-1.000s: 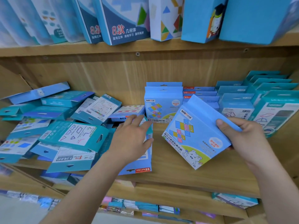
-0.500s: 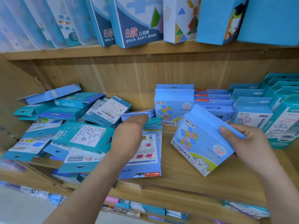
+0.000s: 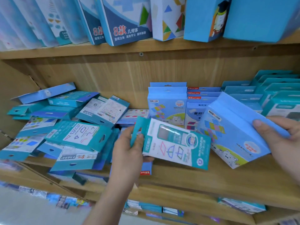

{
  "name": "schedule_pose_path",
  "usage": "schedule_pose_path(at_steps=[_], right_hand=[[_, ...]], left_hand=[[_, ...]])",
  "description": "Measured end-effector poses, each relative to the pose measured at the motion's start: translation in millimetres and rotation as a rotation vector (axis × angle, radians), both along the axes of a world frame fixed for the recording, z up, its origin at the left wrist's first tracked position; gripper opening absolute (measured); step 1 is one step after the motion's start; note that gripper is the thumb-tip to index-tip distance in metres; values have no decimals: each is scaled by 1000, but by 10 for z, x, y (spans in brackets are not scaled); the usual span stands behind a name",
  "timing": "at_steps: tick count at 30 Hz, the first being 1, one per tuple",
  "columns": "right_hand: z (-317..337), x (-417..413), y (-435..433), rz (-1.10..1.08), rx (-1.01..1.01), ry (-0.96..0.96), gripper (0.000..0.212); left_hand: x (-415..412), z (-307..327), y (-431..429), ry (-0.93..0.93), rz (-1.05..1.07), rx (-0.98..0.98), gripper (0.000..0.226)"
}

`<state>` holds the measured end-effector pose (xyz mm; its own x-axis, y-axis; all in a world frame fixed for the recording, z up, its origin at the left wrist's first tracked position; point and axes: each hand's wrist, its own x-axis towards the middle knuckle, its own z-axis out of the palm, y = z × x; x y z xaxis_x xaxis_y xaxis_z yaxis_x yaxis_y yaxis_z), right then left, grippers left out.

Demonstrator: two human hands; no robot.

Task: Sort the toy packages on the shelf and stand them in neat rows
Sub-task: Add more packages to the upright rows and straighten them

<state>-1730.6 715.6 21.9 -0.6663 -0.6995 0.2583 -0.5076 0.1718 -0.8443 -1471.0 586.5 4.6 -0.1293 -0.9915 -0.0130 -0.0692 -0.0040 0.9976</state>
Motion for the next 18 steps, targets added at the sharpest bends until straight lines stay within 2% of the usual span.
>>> schedule_pose_path(at_steps=[3, 6, 11, 15, 18], right_hand=[[77, 19, 46, -11, -60, 40, 26], [77, 14, 90, 3, -92, 77, 13], [93, 2, 114, 64, -133, 94, 14], [80, -26, 36, 71, -162, 107, 11], [80, -12, -34, 114, -188, 81, 22]], left_hand=[[-145, -259, 185, 16, -3, 85, 25], [-282, -447, 311, -72, -100, 112, 37], [-485, -743, 442, -392, -340, 140, 64], [-529, -673, 441, -677, -429, -62, 59], [-393, -401, 296, -813, -326, -312, 49]])
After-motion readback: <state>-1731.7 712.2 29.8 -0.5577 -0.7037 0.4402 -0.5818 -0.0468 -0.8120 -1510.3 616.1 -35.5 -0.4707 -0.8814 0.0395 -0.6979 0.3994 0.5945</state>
